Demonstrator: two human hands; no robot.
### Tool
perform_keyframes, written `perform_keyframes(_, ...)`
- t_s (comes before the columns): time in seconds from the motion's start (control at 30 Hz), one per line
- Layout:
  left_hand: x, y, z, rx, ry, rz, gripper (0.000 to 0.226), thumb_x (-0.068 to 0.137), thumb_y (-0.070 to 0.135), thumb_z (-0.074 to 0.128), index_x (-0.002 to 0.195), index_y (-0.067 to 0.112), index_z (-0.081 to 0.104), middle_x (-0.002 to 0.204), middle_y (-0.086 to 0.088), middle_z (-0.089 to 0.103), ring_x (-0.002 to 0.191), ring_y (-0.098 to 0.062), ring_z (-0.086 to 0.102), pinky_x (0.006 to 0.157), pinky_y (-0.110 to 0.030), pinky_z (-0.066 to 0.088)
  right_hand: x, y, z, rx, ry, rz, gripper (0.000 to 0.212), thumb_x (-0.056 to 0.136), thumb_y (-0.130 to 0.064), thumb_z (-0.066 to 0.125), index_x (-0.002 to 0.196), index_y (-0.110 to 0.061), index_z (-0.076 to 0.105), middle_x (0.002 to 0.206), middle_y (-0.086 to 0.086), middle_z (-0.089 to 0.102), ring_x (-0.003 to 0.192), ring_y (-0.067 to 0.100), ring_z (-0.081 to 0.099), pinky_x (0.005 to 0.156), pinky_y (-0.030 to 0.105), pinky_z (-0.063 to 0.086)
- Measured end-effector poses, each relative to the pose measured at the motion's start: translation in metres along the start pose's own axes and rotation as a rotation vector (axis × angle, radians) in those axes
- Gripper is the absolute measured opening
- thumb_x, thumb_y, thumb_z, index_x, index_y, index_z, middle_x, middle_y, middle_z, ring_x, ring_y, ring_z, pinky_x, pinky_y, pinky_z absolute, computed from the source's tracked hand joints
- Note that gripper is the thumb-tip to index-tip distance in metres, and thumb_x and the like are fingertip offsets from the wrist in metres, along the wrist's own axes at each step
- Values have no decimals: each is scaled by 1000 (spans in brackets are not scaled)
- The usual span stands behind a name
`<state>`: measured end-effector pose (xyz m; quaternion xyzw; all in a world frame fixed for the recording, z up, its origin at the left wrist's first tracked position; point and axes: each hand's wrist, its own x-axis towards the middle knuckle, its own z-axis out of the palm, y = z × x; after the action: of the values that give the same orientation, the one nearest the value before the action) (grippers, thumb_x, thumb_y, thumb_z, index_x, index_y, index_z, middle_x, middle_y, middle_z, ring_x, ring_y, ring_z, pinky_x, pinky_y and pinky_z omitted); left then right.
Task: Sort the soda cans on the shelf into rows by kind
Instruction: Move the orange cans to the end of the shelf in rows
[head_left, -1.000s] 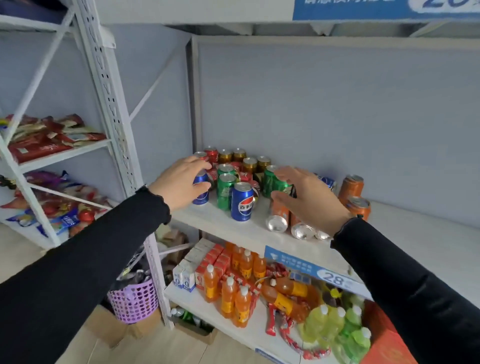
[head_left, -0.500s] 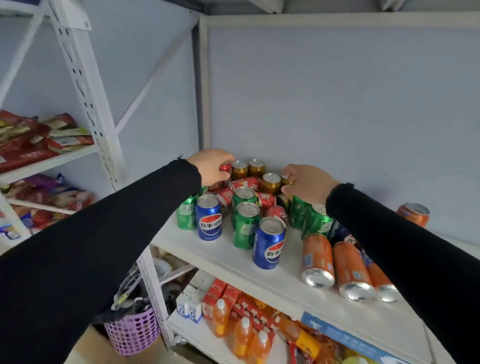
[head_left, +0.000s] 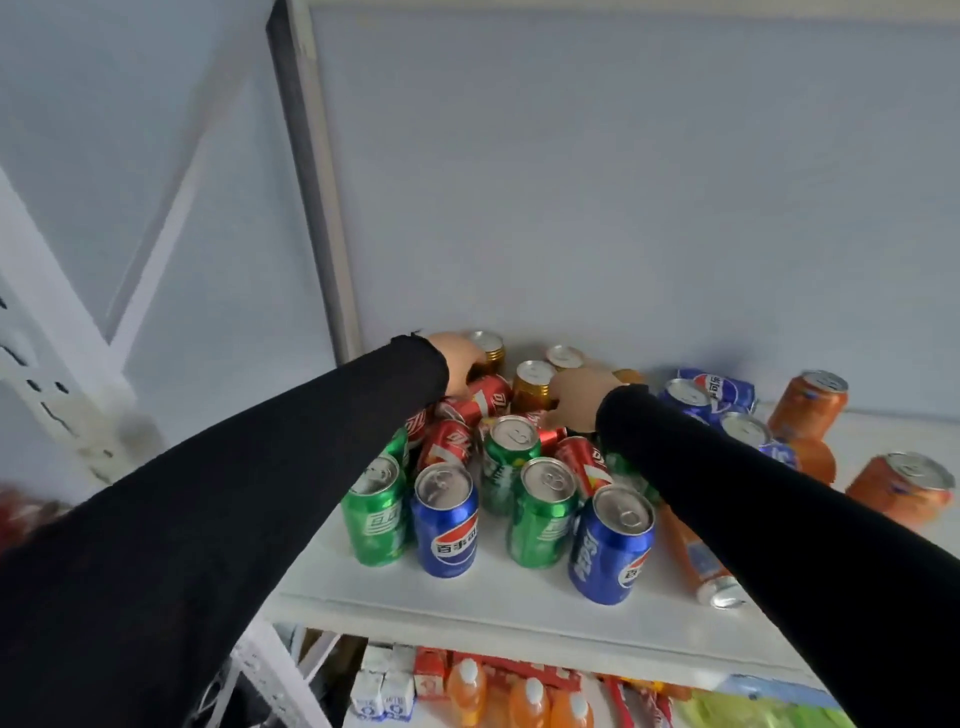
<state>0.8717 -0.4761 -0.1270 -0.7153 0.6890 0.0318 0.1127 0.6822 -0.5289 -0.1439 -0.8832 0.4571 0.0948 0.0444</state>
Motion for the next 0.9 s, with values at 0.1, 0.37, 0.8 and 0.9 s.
perform_keyframes(0.1, 17, -3, 6, 29, -6, 32, 41, 92, 26, 61, 133, 24, 57, 127, -5, 64, 108, -27, 62, 79, -28, 41, 7, -6, 8, 4, 5, 50, 34, 92, -43, 60, 106, -13, 65, 102, 7, 68, 91, 26, 64, 77, 34, 52)
perform_keyframes(0.37, 49, -1, 17, -5, -25, 7, 62, 94, 43, 61, 151, 27, 41, 149, -5, 49, 131, -28, 50, 107, -37, 43, 25, -7, 17, 44, 3, 117, 47, 90, -61, 58, 79, -16, 56, 83, 5, 64, 79, 23, 63, 68, 33, 50)
perform_keyframes(0.8, 58, 6, 10, 44, -68, 23, 63, 82, 48, 75, 135, 24, 51, 124, -2, 61, 101, -23, 58, 81, -35, 50, 36, -3, 29, -82, 129, 19, 23, 99, -31, 57, 88, -11, 62, 74, 4, 58, 73, 21, 57, 64, 31, 46)
perform_keyframes(0.9, 50, -2, 13, -45, 31, 39, 65, 77, 45, 79, 131, 24, 51, 121, -2, 61, 90, -19, 53, 75, -33, 46, 34, -4, 27, -152, 216, -37, 23, 101, -27, 55, 84, -12, 56, 66, 1, 48, 73, 22, 57, 63, 31, 45)
